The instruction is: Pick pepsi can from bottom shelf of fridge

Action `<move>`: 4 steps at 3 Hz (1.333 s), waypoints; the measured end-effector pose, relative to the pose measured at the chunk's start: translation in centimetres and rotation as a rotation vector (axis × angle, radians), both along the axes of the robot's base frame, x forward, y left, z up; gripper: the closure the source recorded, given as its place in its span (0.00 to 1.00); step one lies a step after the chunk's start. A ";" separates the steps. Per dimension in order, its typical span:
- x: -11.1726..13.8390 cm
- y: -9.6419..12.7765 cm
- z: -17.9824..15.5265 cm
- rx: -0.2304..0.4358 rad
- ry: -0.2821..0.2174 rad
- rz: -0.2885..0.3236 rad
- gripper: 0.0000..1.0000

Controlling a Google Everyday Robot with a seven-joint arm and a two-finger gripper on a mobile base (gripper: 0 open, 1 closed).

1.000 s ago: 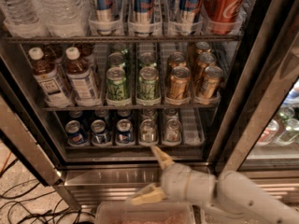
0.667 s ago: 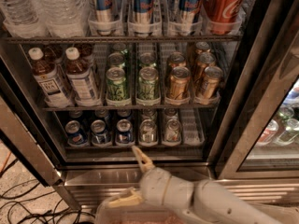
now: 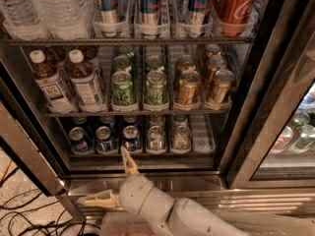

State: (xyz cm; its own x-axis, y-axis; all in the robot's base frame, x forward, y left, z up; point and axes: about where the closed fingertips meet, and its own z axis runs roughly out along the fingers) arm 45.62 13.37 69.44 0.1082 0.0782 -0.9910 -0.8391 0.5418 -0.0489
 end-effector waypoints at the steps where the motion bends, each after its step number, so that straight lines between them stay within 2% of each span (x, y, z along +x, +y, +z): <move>1: 1.5 -0.7 -1.9 0.044 0.071 -0.072 0.00; 2: 1.5 -0.7 -2.0 0.044 0.072 -0.072 0.00; 3: 1.9 -1.6 -2.7 0.008 0.094 -0.139 0.00; 4: 1.7 -4.9 -5.2 -0.097 0.112 -0.293 0.00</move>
Offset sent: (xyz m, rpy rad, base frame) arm 0.0150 -0.0068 -0.0182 0.0440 0.0679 -0.0711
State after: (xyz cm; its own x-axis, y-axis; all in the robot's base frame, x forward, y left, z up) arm 47.31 8.49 64.19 0.0025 -0.0355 -0.9994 -0.6514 0.7582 -0.0285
